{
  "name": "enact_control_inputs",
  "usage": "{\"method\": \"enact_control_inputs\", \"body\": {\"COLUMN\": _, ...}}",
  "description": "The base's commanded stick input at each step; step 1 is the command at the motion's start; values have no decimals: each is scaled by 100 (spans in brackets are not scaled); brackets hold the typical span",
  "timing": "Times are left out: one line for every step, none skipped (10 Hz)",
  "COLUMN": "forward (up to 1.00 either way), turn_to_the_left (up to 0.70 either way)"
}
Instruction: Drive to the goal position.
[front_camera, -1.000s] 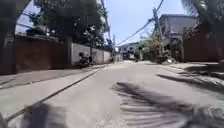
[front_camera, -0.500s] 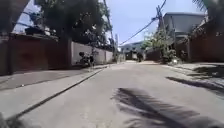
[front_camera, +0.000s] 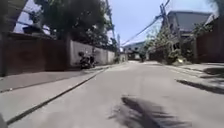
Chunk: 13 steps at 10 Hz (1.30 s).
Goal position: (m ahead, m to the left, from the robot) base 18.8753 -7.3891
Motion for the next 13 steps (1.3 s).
{"method": "enact_control_inputs", "body": {"forward": 100, "turn_to_the_left": 1}}
{"method": "enact_control_inputs", "body": {"forward": 100, "turn_to_the_left": 1}}
{"method": "enact_control_inputs", "body": {"forward": 100, "turn_to_the_left": 1}}
{"method": "enact_control_inputs", "body": {"forward": 100, "turn_to_the_left": 1}}
{"method": "enact_control_inputs", "body": {"forward": 100, "turn_to_the_left": 1}}
{"method": "enact_control_inputs", "body": {"forward": 100, "turn_to_the_left": 1}}
{"method": "enact_control_inputs", "body": {"forward": 100, "turn_to_the_left": -13}}
{"method": "enact_control_inputs", "body": {"forward": 100, "turn_to_the_left": -39}}
{"method": "enact_control_inputs", "body": {"forward": 100, "turn_to_the_left": -39}}
{"method": "enact_control_inputs", "body": {"forward": 100, "turn_to_the_left": -39}}
{"method": "enact_control_inputs", "body": {"forward": 100, "turn_to_the_left": -39}}
{"method": "enact_control_inputs", "body": {"forward": 100, "turn_to_the_left": -39}}
{"method": "enact_control_inputs", "body": {"forward": 100, "turn_to_the_left": -39}}
